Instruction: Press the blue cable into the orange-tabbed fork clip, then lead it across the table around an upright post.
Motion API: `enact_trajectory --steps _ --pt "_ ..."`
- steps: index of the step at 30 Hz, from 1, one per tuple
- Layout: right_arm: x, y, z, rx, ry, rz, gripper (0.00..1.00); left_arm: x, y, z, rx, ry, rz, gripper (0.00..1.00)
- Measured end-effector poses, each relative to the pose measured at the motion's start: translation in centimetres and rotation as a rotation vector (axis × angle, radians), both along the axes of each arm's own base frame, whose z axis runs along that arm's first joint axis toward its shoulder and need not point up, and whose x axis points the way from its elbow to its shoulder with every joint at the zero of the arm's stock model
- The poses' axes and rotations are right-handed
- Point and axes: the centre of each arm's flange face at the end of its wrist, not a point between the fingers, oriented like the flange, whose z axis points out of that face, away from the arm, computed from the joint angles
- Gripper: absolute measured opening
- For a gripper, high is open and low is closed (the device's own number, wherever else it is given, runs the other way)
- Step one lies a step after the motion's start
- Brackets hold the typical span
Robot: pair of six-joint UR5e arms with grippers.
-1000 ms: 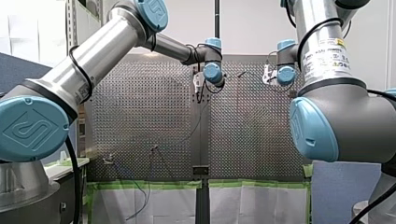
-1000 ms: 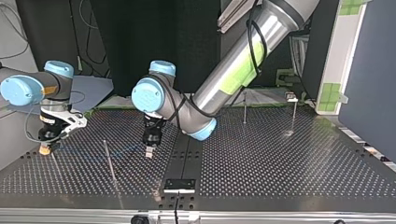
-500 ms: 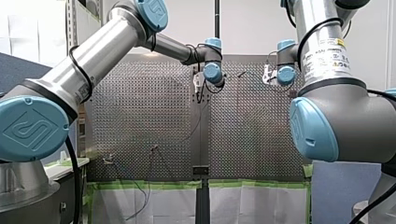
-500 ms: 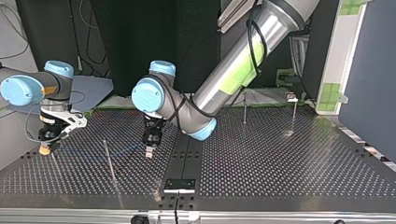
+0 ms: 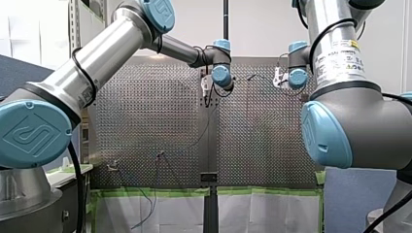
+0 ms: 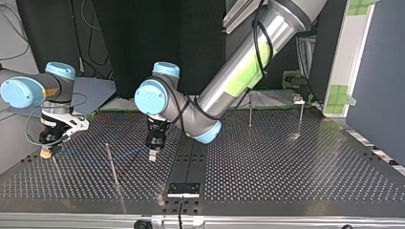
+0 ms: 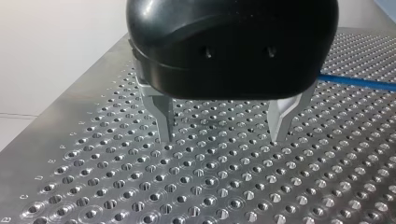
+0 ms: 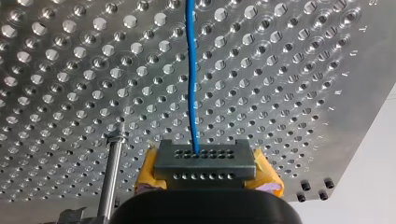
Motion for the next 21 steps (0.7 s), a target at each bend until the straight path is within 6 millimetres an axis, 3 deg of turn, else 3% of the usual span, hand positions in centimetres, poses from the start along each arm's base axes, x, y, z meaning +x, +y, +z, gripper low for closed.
enact_trajectory --steps 6,14,21 --pt "-0.3 -0.2 -0.4 0.012 0.004 0.0 0.0 0.0 -0.1 0.0 -0.002 -0.002 -0.001 1.0" --pt "-0.4 -1.1 -4.1 0.079 0.015 0.003 0.0 -0.1 -0.1 0.0 -0.002 -0.002 -0.001 1.0" --pt "-0.4 -1.2 -4.6 0.087 0.016 0.003 0.0 -0.1 -0.1 0.0 -0.002 -0.002 -0.002 1.0"
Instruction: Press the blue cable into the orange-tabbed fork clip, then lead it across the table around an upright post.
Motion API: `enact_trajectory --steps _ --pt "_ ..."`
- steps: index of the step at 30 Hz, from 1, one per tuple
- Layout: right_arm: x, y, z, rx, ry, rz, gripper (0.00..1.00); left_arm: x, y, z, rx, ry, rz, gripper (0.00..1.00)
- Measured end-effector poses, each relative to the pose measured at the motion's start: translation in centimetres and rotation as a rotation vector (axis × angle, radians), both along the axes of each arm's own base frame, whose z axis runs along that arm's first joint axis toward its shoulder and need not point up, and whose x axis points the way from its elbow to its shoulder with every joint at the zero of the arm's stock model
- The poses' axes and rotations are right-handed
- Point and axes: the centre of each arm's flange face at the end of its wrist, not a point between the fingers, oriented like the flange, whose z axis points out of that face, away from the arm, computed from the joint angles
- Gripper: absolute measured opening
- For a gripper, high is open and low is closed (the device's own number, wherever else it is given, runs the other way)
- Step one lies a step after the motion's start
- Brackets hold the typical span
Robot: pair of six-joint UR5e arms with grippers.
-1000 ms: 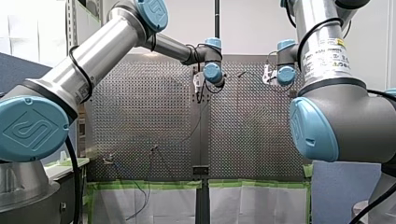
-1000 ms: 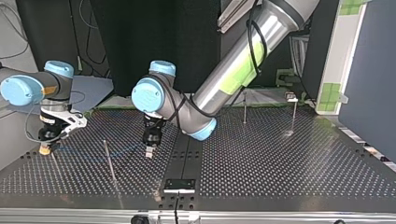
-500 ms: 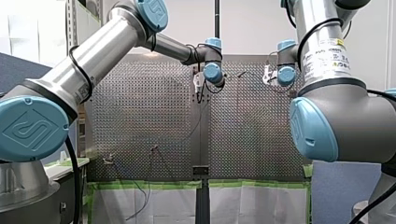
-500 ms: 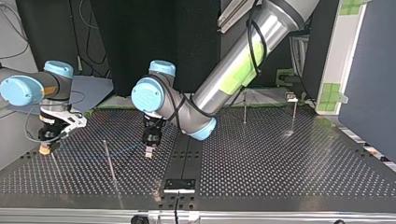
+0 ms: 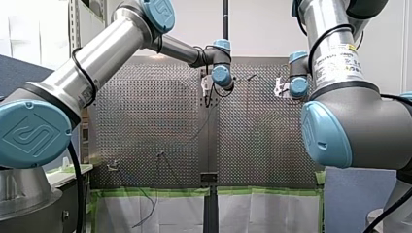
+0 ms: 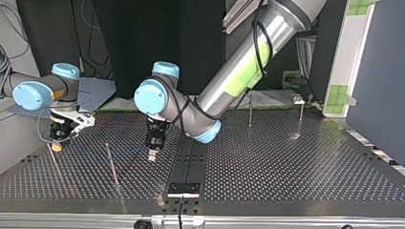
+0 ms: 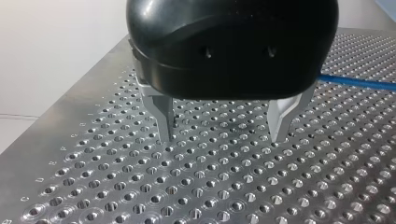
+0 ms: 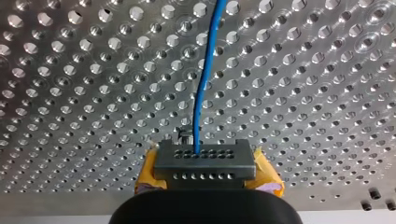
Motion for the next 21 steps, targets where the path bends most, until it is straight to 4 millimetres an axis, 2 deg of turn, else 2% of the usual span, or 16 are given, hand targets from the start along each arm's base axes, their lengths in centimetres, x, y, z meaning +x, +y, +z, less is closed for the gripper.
enact_trajectory --steps 7,10,14,21 --pt "0.0 0.0 0.0 0.001 0.0 0.0 0.0 -0.1 -0.1 -0.1 0.003 0.001 0.0 1.0" --pt "0.0 0.0 0.0 0.001 0.0 0.0 0.0 -0.7 -1.0 -0.7 0.023 0.011 0.0 1.0" --pt "0.0 0.0 0.0 0.001 0.0 0.0 0.0 -1.6 -2.8 -2.1 0.055 0.039 0.008 1.0" --pt "0.0 0.0 0.0 0.001 0.0 0.0 0.0 -1.1 -4.0 -4.9 0.103 0.089 0.02 1.0"
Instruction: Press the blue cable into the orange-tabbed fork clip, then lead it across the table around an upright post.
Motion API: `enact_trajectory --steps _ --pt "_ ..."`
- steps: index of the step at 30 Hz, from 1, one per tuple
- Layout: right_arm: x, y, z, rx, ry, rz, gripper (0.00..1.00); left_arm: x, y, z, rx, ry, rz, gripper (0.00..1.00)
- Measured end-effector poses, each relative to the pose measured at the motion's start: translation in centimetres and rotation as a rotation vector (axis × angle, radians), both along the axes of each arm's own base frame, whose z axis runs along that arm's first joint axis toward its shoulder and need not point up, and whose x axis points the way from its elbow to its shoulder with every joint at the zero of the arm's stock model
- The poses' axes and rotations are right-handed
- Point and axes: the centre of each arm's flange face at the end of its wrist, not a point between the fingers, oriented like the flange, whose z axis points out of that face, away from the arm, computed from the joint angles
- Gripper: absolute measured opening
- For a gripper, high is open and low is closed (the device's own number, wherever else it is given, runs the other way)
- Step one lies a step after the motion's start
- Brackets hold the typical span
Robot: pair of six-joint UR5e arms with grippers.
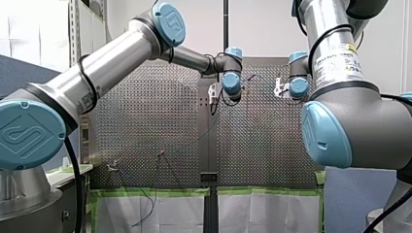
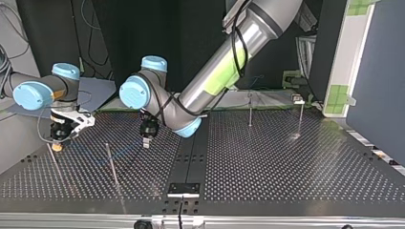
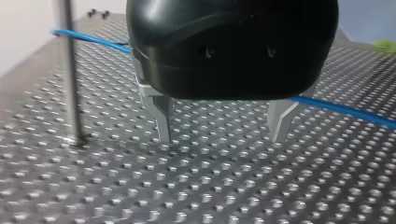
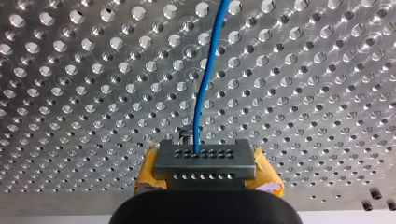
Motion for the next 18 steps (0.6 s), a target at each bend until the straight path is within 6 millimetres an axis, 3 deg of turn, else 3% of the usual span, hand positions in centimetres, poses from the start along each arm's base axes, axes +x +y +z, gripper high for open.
enact_trajectory --steps 12,18 --pt "0.0 0.0 0.0 0.0 0.0 0.0 0.0 0.8 -0.6 1.9 -0.03 -0.03 0.001 1.0" --pt "2.4 1.0 3.3 -0.047 0.023 0.062 0.0 2.7 1.7 4.1 -0.098 -0.058 0.017 1.0"
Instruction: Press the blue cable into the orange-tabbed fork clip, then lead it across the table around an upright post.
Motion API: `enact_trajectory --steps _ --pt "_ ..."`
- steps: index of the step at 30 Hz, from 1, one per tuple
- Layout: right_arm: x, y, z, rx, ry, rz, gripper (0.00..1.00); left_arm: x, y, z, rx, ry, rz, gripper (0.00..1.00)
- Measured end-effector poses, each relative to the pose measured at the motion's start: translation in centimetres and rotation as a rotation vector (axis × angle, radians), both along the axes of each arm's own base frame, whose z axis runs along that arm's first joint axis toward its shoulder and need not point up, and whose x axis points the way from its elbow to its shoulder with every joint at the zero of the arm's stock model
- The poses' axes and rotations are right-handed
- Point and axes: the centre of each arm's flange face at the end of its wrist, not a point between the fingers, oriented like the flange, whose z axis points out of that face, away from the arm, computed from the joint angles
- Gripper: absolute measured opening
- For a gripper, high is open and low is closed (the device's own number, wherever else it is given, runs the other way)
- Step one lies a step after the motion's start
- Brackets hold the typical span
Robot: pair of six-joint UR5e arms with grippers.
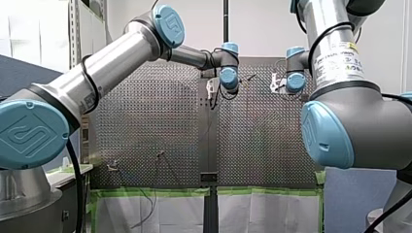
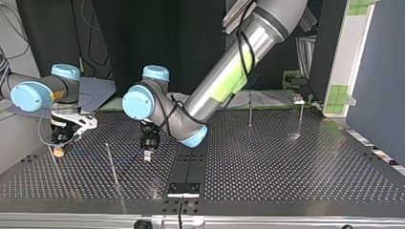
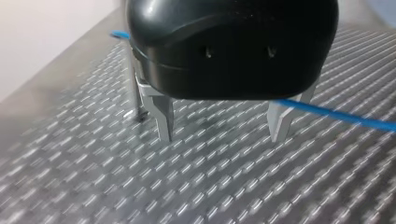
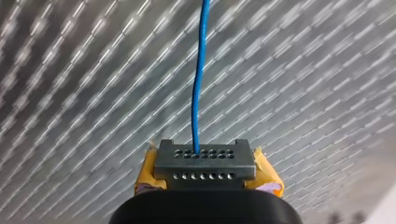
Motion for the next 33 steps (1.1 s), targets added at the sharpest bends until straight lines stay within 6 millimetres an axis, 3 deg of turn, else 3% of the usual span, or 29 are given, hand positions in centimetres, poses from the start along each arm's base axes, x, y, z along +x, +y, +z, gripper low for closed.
enact_trajectory --steps 4,7,12,17,19,27,33 --pt "1.4 1.2 3.3 -0.052 -0.002 0.031 0.0 1.2 1.9 1.5 -0.058 -0.02 -0.001 1.0" --pt "2.1 1.8 4.5 -0.071 -0.005 0.053 0.0 1.2 2.5 2.6 -0.104 -0.037 -0.02 1.0" --pt "3.0 2.4 4.9 -0.073 -0.006 0.065 0.0 1.8 4.2 4.3 -0.17 -0.062 -0.039 1.0" --pt "3.7 2.5 3.6 -0.05 -0.017 0.053 0.0 1.8 5.5 5.8 -0.205 -0.096 -0.073 1.0" --pt "3.9 2.3 2.4 -0.03 -0.017 0.051 0.0 1.9 5.4 4.9 -0.198 -0.093 -0.088 1.0" --pt "4.5 1.8 -1.6 0.036 -0.006 0.041 0.0 2.3 5.0 -3.6 -0.116 0.019 -0.116 1.0" --pt "4.6 1.7 -4.4 0.08 0.003 0.032 0.0 2.6 5.0 -6.1 -0.089 0.057 -0.112 1.0"
